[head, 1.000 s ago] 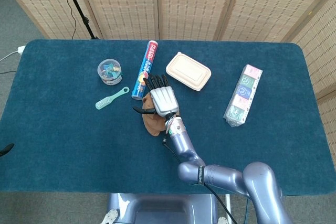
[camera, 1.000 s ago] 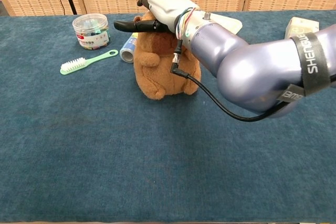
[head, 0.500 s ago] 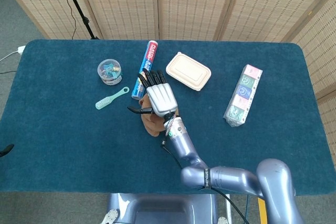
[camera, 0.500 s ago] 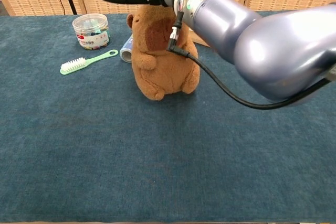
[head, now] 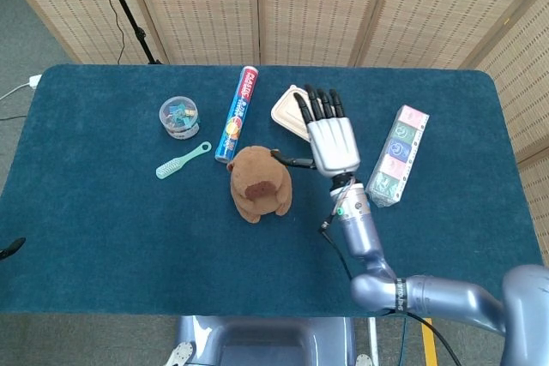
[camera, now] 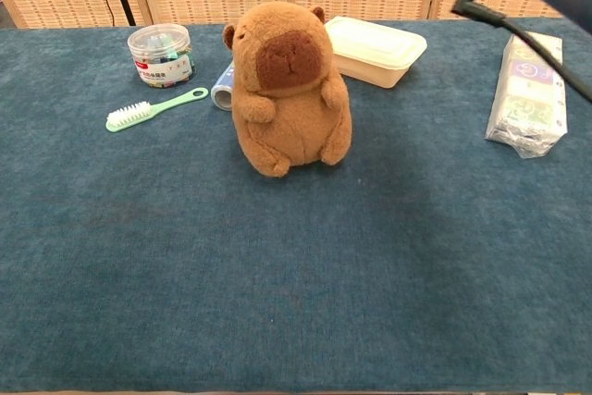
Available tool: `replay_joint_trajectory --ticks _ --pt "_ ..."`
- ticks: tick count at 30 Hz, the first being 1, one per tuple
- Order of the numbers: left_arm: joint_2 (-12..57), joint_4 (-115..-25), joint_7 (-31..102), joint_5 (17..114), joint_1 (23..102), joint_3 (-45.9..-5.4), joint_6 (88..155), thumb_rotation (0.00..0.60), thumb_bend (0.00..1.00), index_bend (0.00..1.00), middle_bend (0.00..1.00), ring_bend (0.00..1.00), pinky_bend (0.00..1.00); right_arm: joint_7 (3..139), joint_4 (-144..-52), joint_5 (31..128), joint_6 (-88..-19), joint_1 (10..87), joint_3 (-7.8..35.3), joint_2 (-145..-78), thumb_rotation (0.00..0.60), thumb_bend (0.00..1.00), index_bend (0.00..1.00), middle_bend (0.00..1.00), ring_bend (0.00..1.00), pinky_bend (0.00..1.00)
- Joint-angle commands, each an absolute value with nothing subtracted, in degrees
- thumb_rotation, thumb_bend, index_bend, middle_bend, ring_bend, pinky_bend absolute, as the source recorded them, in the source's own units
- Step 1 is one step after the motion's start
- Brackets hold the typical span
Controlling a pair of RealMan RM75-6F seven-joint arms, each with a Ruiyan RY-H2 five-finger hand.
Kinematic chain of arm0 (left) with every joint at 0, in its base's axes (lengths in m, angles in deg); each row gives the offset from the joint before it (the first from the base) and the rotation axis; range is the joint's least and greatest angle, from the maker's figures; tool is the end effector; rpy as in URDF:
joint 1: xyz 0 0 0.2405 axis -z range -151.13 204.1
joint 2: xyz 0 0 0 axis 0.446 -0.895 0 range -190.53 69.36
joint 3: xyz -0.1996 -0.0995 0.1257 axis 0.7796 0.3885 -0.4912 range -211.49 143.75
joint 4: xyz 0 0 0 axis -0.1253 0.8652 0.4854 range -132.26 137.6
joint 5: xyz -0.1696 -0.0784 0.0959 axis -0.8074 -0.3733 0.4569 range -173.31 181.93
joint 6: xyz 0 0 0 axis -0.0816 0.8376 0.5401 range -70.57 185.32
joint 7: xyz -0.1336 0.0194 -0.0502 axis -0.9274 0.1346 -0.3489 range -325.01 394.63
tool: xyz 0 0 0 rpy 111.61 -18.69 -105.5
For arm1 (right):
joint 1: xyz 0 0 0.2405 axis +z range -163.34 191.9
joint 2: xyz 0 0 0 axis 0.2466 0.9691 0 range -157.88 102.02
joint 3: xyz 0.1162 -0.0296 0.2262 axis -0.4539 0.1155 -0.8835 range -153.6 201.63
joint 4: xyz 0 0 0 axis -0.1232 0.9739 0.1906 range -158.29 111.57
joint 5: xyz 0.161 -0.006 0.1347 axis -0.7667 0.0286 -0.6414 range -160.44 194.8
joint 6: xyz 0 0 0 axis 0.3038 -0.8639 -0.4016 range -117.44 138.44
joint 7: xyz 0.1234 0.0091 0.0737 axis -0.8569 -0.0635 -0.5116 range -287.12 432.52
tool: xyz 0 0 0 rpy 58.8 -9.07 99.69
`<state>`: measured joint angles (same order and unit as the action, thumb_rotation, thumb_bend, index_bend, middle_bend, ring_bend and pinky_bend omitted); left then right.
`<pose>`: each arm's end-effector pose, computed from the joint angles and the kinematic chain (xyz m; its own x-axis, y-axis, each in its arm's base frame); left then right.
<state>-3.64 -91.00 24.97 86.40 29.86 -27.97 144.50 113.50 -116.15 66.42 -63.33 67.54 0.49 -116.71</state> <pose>-0.3195 0.1832 0.2138 0.3231 -0.0935 0.9417 0.9459 0.0638 -0.3181 -0.0438 -0.3891 0.0564 0.3969 0.1291 0.9087 -0.8782 -0.2345 0.4169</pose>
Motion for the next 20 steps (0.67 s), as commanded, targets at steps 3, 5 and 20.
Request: replay_joint_trajectory --ticks 3,5,20 --pt "-3.4 -91.2 25.8 87.1 29.7 -28.4 144.9 0.6 0.0 0.0 0.0 0.0 0.0 107.9 -119.5 71.6 -65.7 58.5 6.8 -107.6 0.03 0.0 0.0 0.0 0.0 0.0" --pt "-3.2 -91.2 26.1 87.6 29.8 -28.7 144.8 0.6 0.0 0.0 0.0 0.0 0.0 103.7 -120.6 74.5 -67.7 53.4 10.6 -104.1 0.031 0.0 0.0 0.0 0.0 0.0" --pt "-2.4 -91.5 28.2 88.1 29.7 -29.6 144.3 0.6 0.0 0.0 0.0 0.0 0.0 80.5 -108.0 91.4 -78.1 35.5 22.0 -101.3 0.308 0.0 0.0 0.0 0.0 0.0"
